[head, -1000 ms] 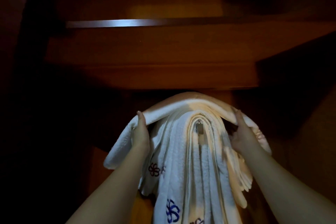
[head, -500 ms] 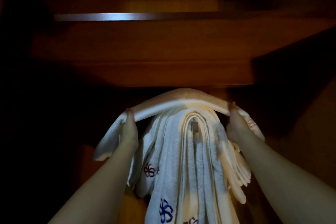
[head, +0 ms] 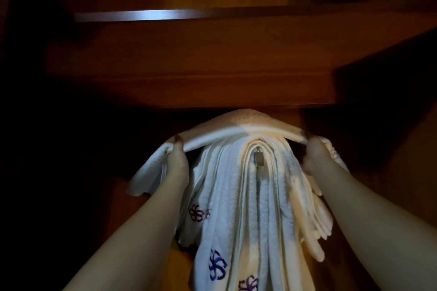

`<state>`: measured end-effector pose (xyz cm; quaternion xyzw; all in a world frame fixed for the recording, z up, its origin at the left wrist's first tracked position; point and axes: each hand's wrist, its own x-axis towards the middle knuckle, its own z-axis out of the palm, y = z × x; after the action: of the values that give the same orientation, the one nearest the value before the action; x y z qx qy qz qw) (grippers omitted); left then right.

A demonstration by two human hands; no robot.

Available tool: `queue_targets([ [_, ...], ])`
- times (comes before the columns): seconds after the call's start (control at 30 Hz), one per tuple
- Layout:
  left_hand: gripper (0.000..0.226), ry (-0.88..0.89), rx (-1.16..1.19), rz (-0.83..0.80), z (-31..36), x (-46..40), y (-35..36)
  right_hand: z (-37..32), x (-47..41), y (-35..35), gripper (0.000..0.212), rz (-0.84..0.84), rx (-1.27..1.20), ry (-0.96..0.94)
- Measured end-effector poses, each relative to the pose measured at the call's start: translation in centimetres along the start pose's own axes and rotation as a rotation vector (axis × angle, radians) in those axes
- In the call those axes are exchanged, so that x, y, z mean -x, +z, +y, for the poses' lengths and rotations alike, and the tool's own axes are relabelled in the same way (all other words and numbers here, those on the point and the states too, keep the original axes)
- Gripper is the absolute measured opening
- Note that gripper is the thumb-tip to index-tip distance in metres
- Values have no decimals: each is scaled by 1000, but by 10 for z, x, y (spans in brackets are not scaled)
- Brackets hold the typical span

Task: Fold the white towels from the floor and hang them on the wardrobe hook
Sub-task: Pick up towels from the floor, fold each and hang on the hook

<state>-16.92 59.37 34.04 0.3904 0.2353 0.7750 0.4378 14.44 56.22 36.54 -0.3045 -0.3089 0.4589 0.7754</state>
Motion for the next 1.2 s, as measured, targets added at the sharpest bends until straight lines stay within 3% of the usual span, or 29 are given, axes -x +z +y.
queue_targets([
  [0.07,63,17,26,37,6,1,9,-12,-3,5,27,-18,-132,-38],
  [0.13,42,131,42,95,23,-5,24,-30,-4,15,33,-37,-272,-77],
  [0.27,27,260,92,246,52,-13,26,-42,2,41,23,-63,-309,-30],
  [0.33,40,187,68,249,53,-14,18,-41,4,50,29,-97,-283,25],
  [0.43,62,-98,131,55,45,-4,29,-45,-3,36,28,3,-344,-20],
  [0.57,50,28,-34,79,29,15,51,-39,-11,-6,21,-28,-277,-124],
  [0.7,57,-50,-102,92,12,17,27,-9,-8,-9,25,-2,-10,46],
  [0.8,54,-111,-79,57,-5,29,5,13,-4,-13,29,-44,156,58],
  [0.97,74,-243,-85,-106,-47,53,-1,38,0,-28,43,-169,140,98],
  [1.2,77,-239,-202,71,-53,62,16,76,25,-31,48,-42,105,219],
])
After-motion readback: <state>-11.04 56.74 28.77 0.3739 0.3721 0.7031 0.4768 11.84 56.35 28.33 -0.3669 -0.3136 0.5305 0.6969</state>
